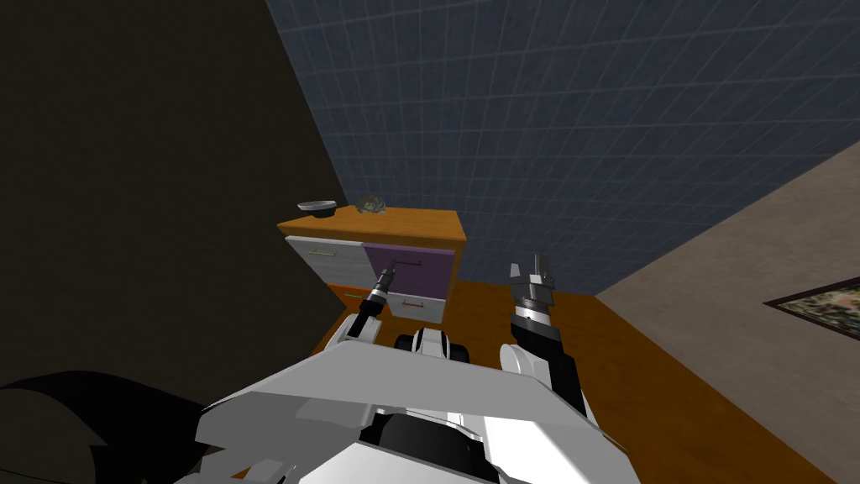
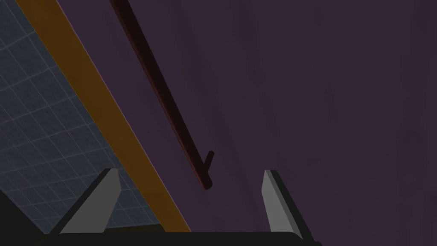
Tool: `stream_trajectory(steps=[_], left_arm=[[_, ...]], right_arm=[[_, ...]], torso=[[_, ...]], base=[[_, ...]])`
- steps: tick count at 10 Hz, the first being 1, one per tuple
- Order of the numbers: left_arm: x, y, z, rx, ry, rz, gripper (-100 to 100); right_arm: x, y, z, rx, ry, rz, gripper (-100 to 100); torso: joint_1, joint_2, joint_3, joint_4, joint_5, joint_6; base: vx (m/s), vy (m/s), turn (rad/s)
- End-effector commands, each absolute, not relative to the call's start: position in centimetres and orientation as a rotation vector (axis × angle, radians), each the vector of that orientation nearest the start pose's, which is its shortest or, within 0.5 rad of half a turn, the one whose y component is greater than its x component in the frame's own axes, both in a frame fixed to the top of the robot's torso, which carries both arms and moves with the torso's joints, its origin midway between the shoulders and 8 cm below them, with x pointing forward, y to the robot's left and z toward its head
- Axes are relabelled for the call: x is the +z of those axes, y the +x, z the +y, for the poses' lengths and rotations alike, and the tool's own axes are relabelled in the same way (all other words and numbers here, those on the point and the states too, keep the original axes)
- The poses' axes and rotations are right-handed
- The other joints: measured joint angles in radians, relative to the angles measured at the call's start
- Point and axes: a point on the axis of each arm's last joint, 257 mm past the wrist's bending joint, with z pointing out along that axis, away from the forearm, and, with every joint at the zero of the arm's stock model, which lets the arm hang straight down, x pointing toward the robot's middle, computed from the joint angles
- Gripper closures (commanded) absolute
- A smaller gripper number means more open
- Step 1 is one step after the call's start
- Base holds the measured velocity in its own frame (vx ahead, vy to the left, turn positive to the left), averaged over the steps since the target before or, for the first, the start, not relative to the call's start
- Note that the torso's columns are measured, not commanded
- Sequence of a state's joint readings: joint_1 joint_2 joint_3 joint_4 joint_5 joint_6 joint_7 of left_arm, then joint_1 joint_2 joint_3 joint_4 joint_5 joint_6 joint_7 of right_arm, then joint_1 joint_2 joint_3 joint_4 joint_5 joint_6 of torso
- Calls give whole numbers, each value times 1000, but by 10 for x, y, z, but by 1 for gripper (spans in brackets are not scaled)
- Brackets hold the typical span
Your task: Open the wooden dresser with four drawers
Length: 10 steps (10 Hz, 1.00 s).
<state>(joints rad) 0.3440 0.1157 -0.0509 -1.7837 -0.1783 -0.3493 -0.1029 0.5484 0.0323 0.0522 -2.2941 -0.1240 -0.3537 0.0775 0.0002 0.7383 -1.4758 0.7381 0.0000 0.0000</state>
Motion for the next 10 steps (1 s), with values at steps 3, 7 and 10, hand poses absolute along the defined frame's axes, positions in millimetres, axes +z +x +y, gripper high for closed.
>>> stream_trajectory(steps=[3,7,10], left_arm=[[-192,443,243,-1046,-812,1197,-100],[-190,443,243,-1045,-815,1196,100],[-181,437,242,-1048,-812,1195,100]], right_arm=[[-15,360,-285,1307,874,660,0],[-16,360,-285,1307,874,660,0],[-15,360,-285,1307,874,659,0]], torso=[[1,-1,-1,0,0,0],[0,0,0,0,0,0],[-2,8,4,2,-1,0]], base=[[-7,-29,-7],[41,-4,-8],[-101,-4,10]])
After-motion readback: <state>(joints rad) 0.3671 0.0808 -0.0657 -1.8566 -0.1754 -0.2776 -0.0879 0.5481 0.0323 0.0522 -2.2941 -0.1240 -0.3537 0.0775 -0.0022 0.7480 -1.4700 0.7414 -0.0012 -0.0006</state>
